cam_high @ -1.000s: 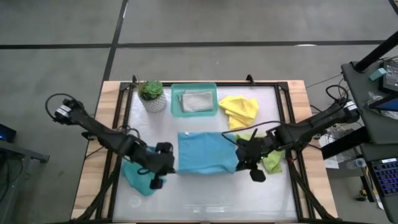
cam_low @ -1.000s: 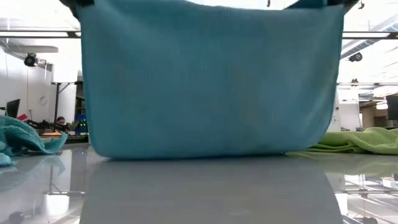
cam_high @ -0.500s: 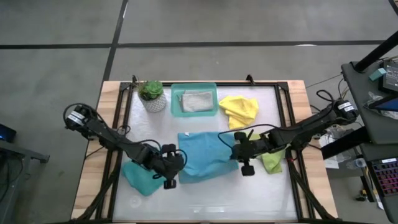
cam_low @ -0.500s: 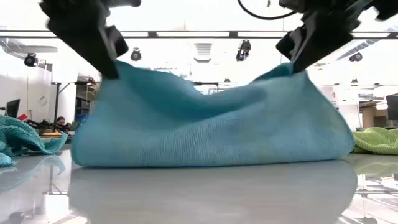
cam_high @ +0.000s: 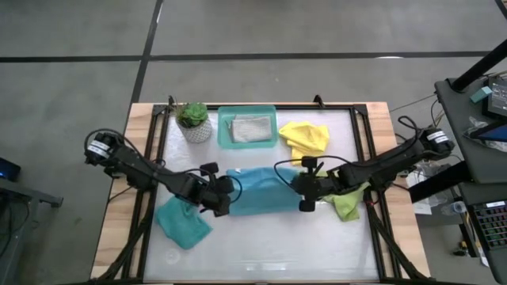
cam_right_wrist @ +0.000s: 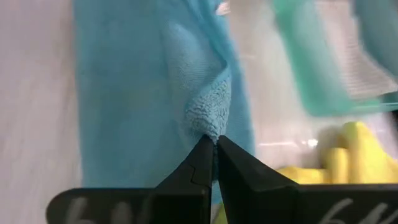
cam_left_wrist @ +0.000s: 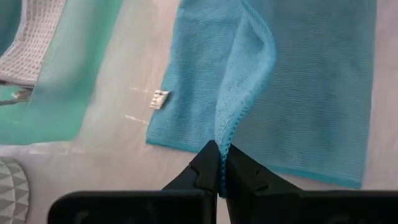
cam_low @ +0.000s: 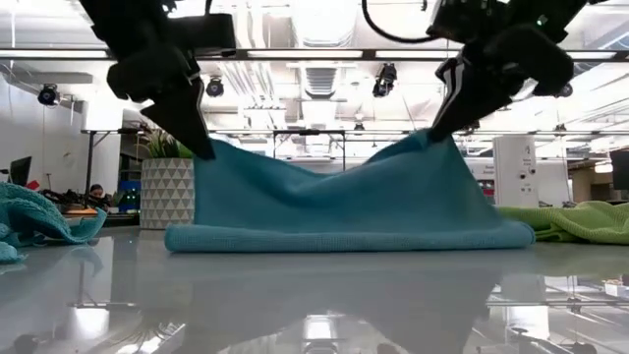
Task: Fold microfiber towels
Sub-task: Fold the blue microfiber cloth
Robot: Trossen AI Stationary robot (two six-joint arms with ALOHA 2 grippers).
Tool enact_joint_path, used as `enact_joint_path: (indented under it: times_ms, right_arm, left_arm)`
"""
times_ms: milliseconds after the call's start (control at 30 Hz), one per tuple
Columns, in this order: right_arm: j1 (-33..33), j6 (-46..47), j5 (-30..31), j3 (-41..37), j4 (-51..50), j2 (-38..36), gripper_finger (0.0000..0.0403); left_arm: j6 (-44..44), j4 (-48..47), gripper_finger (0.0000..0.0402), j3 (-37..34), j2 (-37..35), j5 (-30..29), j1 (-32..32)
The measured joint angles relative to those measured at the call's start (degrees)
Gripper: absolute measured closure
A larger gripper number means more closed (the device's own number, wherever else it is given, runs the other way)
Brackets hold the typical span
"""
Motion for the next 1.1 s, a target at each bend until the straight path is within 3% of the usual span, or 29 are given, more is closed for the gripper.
enact_joint_path:
  times_ms: [167, 333, 533, 767, 933, 1100]
  right_arm:
    - [0.02, -0.09, -9.19, -0.02, 0.05, 0.54, 0.0394]
    - [-0.02, -1.07, -30.23, -0.02, 1.20, 0.09, 0.0394]
    - [0.52, 4.23, -45.34, -0.02, 6.69, 0.39, 0.0394]
    - [4.55, 12.69, -46.92, -0.02, 7.41, 0.41, 0.0394]
    - [6.78, 17.78, -52.56, -0.02, 10.50, 0.41, 0.0394]
    - [6.97, 20.25, -53.63, -0.02, 12.36, 0.41, 0.0394]
  left_arm:
    - [0.87, -0.06, 0.0401, 0.00, -0.10, 9.54, -0.12]
    - [2.26, 2.56, 0.0401, 0.01, -0.26, 27.54, -1.59]
    - [1.90, 11.21, 0.0401, 0.01, -1.03, 38.22, -3.21]
    - [-0.15, 20.54, 0.0402, 0.02, -0.85, 40.87, -7.67]
    - [-5.10, 29.15, 0.0401, 0.07, -0.83, 43.36, -10.64]
    - [-5.34, 29.89, 0.0402, 0.94, -0.85, 43.45, -12.91]
